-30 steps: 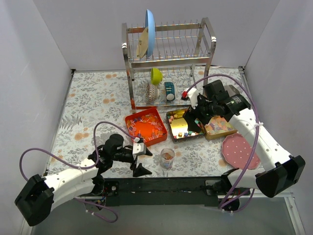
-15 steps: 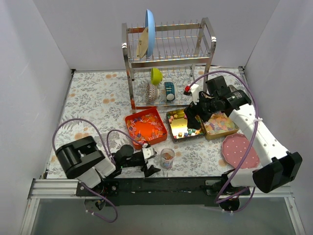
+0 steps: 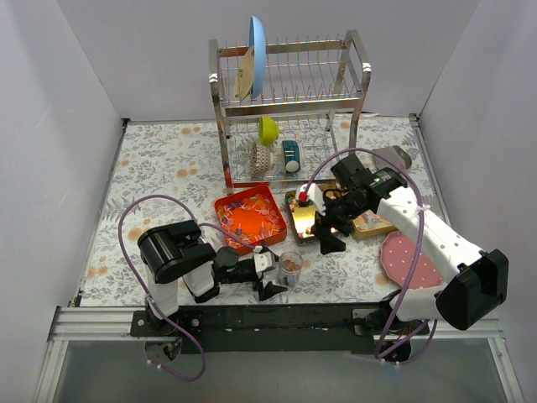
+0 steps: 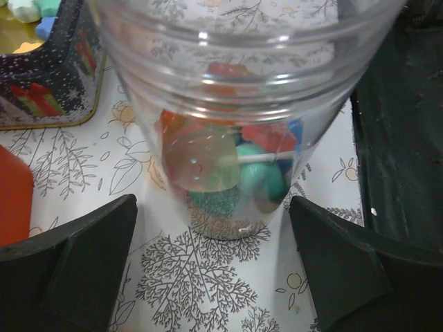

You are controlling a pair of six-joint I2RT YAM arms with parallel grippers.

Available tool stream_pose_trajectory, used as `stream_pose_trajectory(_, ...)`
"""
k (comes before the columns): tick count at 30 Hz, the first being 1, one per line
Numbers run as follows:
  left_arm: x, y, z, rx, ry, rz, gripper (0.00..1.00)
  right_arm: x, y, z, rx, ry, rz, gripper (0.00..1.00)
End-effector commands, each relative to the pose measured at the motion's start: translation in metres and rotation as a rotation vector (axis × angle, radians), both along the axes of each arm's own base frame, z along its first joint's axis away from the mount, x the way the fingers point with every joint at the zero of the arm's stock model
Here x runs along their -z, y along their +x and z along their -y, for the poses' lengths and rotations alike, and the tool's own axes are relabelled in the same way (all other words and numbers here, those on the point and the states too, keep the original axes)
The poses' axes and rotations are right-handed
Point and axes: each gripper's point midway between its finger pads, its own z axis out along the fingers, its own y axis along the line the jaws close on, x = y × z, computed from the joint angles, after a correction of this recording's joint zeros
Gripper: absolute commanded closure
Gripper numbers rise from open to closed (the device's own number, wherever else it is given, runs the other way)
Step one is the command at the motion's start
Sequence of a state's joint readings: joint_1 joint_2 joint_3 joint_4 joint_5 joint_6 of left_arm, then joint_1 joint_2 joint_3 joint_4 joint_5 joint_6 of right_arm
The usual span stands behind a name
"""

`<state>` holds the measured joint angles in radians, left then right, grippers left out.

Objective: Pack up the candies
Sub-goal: Screw the bottle lid onto the packing bottle.

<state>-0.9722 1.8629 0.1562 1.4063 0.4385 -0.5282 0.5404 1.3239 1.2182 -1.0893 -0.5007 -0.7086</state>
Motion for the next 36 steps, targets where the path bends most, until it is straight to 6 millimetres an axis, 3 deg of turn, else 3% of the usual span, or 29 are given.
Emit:
stream_pose_trajectory(1,-0.059,-0.009,0.014,0.094,-0.240,0.221,0.08,0.006,-0.015,-0.026,-0.204,0.021,0.056,0.11)
stream_pose_trajectory(5,-0.057,-0.006,0.023,0.102,-0.240,0.201,0.13,0.008,-0.023,-0.044,-0.284,0.034,0.088,0.11)
stream_pose_trajectory(9,-0.050,0.002,0.031,0.083,-0.220,0.180,0.24,0.010,-0.031,-0.063,-0.368,0.057,0.116,0.11)
stream_pose_trajectory(15,-0.045,0.010,0.036,0.049,-0.207,0.157,0.35,0.016,-0.048,-0.079,-0.488,0.078,0.127,0.11)
stream_pose_trajectory(24,-0.036,0.004,0.030,0.047,-0.169,0.148,0.47,0.027,-0.055,-0.084,-0.540,0.102,0.104,0.10)
stream_pose_trajectory(28,-0.032,0.003,0.027,0.044,-0.152,0.134,0.66,0.030,-0.058,-0.084,-0.542,0.100,0.094,0.10)
stream_pose_trajectory(29,-0.029,0.004,0.026,0.036,-0.143,0.127,0.75,0.030,-0.058,-0.084,-0.535,0.100,0.093,0.10)
stream_pose_trajectory(36,-0.024,0.008,0.027,0.001,-0.122,0.085,0.85,0.031,-0.072,-0.066,-0.557,0.050,0.075,0.11)
